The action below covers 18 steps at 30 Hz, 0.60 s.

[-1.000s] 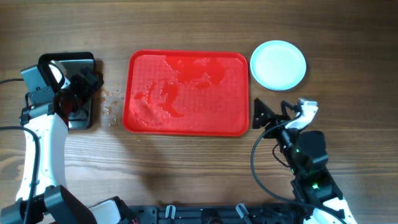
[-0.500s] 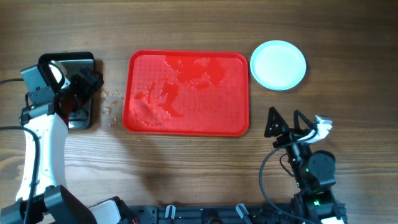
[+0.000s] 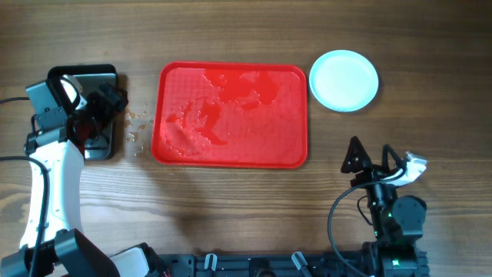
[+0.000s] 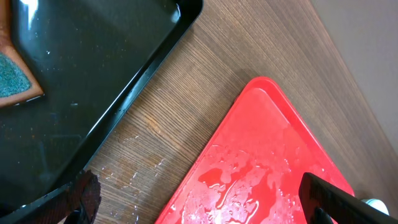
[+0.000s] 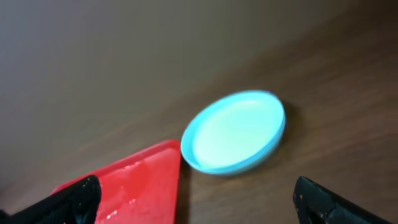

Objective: Clean dirty plates on tray and stack at the side

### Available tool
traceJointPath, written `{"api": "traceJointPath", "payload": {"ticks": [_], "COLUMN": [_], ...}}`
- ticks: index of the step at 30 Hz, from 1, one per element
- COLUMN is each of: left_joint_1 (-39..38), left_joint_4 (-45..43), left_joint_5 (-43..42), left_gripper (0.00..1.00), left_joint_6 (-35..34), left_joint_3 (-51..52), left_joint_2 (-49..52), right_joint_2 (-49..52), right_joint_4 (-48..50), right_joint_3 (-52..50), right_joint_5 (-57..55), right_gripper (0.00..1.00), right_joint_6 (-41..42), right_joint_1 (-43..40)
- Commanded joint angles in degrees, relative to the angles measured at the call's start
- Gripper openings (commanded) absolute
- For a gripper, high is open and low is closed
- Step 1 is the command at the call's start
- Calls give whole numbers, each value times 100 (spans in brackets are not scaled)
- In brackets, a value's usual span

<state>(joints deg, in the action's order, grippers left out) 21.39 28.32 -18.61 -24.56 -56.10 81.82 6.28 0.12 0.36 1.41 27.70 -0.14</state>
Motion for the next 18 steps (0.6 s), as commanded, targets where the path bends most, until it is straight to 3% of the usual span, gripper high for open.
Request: {"api": "traceJointPath", "payload": {"ticks": [1, 6, 13, 18], "left_joint_1": [-13, -13, -13, -13], "left_joint_4": [-17, -17, -17, -17], "left_joint_5": [-87, -87, -87, -87], "left_gripper": [100, 100, 100, 100], "left_joint_6": [9, 9, 7, 7], "left_joint_3": [26, 26, 26, 26], "left_joint_2": [48, 48, 48, 48], "right_joint_2": [-391, -612, -612, -612], "right_joint_4": [2, 2, 4, 2], "right_joint_3": [-9, -9, -9, -9], "right_joint_5": [122, 118, 120, 118], "right_gripper": [100, 100, 100, 100], "right_joint_6": [-763, -1823, -1963, -2682], "right_joint_1": [-48, -48, -48, -48]}}
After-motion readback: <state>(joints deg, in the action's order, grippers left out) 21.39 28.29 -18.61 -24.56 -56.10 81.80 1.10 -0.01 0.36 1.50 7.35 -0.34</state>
